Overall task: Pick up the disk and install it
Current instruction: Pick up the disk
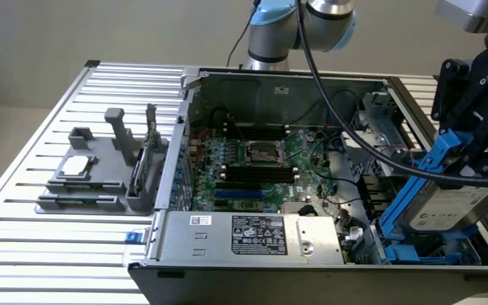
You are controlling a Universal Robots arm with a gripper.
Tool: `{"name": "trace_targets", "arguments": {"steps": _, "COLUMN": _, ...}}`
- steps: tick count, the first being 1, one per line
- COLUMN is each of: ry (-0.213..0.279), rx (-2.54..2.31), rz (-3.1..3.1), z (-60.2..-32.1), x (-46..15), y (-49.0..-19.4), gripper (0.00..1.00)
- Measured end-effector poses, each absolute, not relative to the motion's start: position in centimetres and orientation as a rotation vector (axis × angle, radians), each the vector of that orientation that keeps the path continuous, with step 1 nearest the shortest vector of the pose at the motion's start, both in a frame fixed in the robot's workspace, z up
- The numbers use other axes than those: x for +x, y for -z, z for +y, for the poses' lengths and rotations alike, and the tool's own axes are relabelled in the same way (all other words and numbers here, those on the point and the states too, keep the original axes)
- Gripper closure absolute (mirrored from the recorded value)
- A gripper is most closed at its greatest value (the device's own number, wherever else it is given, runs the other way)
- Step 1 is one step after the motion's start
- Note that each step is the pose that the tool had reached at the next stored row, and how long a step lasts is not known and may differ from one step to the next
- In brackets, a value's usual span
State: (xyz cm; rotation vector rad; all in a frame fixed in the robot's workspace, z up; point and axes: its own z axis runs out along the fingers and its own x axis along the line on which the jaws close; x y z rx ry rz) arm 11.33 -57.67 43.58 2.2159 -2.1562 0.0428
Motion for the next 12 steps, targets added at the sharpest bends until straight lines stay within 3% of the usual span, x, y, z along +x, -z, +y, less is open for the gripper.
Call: {"name": "trace_targets", "arguments": {"steps": 12, "ry": -0.047, "rx": 2.202, "rz": -2.165, "z": -57.59, "x": 11.44, "y": -43.0, "gripper": 0.67}}
